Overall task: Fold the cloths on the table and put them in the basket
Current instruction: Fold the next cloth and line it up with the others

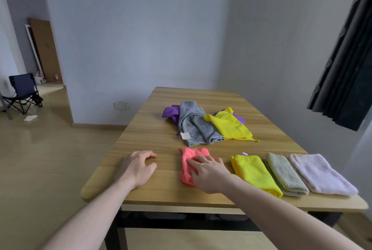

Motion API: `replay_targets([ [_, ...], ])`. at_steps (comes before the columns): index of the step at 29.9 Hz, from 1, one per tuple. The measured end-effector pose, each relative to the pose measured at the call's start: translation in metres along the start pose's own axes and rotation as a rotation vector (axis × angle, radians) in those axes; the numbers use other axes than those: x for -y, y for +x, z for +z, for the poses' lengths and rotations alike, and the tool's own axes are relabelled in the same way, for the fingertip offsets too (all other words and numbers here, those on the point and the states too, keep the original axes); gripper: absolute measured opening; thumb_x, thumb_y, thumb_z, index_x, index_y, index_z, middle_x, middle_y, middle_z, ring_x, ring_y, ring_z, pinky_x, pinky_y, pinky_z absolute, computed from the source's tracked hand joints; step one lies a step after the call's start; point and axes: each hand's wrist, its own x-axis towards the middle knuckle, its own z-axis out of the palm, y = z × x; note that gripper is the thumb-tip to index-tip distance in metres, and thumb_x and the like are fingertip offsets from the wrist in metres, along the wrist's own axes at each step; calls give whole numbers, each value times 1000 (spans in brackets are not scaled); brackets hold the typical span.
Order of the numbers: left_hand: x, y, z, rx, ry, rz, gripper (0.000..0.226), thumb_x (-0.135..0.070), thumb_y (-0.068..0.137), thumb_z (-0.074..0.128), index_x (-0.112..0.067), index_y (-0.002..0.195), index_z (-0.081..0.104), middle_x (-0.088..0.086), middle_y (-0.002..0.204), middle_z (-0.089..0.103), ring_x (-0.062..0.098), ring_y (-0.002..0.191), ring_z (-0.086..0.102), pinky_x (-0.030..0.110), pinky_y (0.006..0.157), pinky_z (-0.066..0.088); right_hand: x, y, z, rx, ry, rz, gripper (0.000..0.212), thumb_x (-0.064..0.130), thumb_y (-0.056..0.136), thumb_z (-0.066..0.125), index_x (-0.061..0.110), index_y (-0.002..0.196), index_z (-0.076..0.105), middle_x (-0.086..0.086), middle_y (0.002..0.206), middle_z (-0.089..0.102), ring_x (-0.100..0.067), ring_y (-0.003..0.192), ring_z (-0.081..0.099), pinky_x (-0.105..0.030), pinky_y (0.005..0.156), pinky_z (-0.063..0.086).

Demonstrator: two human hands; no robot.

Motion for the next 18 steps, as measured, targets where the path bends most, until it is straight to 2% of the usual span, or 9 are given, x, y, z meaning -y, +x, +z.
replay_targets([
  [6,0,0,1,1,13,5,44,-43,86,51,-42,129,59,-18,144,53,10,136,41,43,113,37,-28,-30,1,0,-62,16,58,44,103,21,32,160,24,2,165,26,-29,152,22,-62,122,2],
  [12,3,0,2,28,-6,1,47,-48,84,48,-45,130,56,-17,146,51,10,136,41,46,113,36,-45,-52,4,-34,-55,43,57,45,103,23,34,159,27,4,162,31,-26,151,24,-61,123,-2],
  [18,-1,-2,0,33,-8,6,47,-45,85,49,-42,131,57,-15,147,51,12,138,40,47,115,35,-54,-69,1,-34,-40,38,56,45,103,23,37,159,25,7,162,31,-22,151,24,-59,124,0],
])
